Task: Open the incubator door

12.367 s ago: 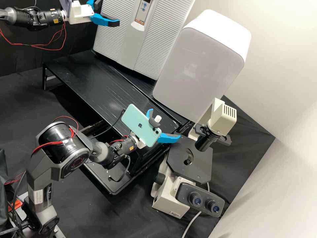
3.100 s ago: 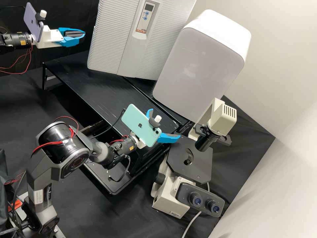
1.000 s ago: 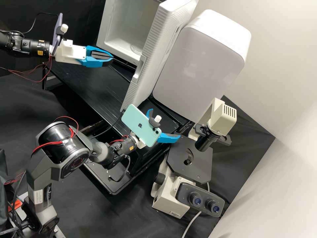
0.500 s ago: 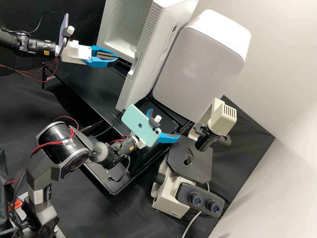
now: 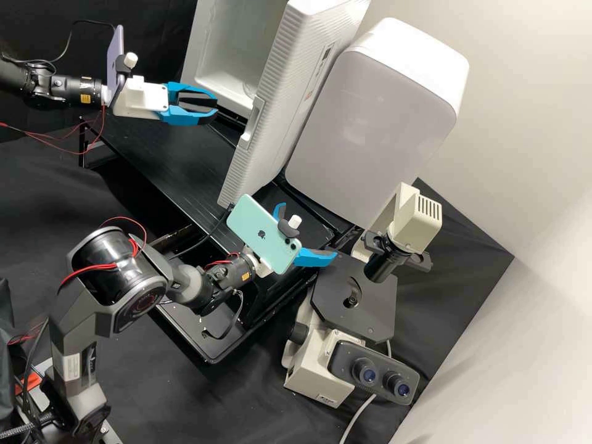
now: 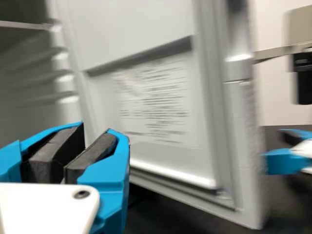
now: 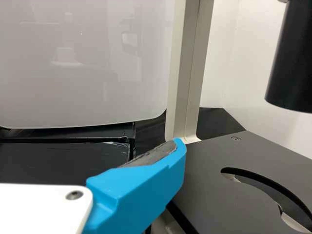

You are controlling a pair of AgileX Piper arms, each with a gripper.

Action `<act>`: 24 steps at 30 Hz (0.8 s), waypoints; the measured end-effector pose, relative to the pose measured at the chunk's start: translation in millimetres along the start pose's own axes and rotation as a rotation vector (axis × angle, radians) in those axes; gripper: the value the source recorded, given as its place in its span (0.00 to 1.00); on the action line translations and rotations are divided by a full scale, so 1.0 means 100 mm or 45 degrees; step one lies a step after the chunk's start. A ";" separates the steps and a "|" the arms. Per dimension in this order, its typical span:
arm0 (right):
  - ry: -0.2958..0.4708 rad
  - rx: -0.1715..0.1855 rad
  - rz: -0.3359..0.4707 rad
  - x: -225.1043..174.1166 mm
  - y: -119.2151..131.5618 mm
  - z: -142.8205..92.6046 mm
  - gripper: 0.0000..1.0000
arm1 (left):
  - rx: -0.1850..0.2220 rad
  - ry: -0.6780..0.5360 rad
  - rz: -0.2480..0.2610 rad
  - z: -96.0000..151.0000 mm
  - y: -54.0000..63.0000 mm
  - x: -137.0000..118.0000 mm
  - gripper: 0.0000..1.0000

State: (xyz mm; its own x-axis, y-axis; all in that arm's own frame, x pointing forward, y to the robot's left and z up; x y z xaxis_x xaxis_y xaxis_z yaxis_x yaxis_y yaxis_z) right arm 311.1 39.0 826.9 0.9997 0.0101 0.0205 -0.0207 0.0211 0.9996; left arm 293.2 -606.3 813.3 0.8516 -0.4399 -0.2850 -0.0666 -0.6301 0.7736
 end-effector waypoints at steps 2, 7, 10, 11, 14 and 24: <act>0.000 0.000 0.000 0.00 0.00 0.00 1.00 | -0.002 0.069 0.012 -0.07 0.00 -0.05 1.00; 0.000 0.000 0.000 0.00 0.00 0.00 1.00 | -0.030 0.219 0.020 -0.20 -0.04 -0.15 1.00; 0.000 0.000 0.000 0.00 0.00 0.00 1.00 | -0.015 0.316 0.006 -0.27 -0.09 -0.24 1.00; 0.000 0.000 0.000 0.00 0.00 0.00 1.00 | -0.014 0.340 -0.003 -0.28 -0.12 -0.26 1.00; 0.000 0.000 0.000 0.00 0.00 0.00 1.00 | 0.011 0.423 -0.027 -0.33 -0.17 -0.34 1.00; 0.000 0.000 0.000 0.00 0.00 0.00 1.00 | -0.013 0.694 -0.028 -0.59 -0.35 -0.60 1.00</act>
State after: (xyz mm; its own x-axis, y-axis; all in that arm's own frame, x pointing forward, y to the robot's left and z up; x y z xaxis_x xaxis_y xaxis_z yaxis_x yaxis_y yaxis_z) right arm 311.1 39.0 826.9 0.9997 0.0101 0.0205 -0.0207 0.0211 0.9996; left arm 275.0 -519.8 836.5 0.9991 -0.0298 0.0314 -0.0432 -0.6277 0.7773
